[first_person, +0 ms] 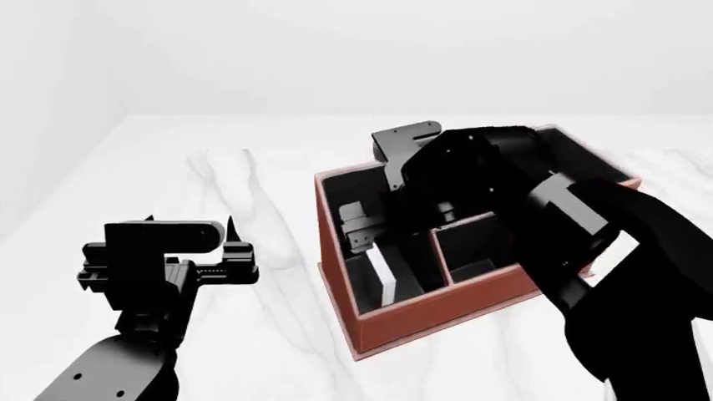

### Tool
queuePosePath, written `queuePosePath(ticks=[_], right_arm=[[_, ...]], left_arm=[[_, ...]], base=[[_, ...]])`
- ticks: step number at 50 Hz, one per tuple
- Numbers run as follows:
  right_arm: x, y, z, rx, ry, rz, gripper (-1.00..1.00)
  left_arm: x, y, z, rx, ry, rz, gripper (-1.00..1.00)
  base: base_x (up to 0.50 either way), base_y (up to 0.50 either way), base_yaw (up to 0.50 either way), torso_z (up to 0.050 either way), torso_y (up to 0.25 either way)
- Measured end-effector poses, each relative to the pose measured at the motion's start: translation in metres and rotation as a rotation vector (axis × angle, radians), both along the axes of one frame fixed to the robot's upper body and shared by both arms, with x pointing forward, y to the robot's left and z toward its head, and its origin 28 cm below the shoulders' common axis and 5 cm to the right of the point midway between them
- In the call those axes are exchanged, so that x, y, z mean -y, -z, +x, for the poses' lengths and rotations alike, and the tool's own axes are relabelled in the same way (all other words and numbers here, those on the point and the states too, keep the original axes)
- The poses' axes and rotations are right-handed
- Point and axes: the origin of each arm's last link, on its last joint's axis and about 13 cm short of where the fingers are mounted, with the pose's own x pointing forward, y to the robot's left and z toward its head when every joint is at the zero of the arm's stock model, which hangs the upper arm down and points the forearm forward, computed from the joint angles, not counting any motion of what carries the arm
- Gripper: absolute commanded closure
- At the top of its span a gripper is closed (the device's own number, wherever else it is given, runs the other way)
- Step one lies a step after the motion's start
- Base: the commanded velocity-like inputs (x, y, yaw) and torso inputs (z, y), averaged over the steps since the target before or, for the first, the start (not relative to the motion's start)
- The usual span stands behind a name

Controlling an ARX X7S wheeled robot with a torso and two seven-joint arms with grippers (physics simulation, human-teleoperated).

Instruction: Pick up the book and place it in the left compartment of the caddy.

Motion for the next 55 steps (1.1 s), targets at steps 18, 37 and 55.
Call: queuePosePath(ticks=[18,37,55], right_arm=[[0.020,-0.080,-0.041,0.189,-0.002,0.098,-1.00],[0.061,0.023,-0.084,0.796,0.234,0.179,-1.00],[0.074,0.053,-0.119,1.047,0.298,0.201,-1.00]], left_arm=[[0.000,-0.001,-0.001,0.002,0.001,0.001,-1.00],[0.003,-0.004,-0.003,0.023,0.028,0.003,-1.00],[0.006,-0.009,-0.004,0.045,0.050,0.003,-1.00]], base=[[0.00,0.00,0.00,0.000,0.000],[0.00,0.00,0.00,0.000,0.000],[0.00,0.00,0.00,0.000,0.000]])
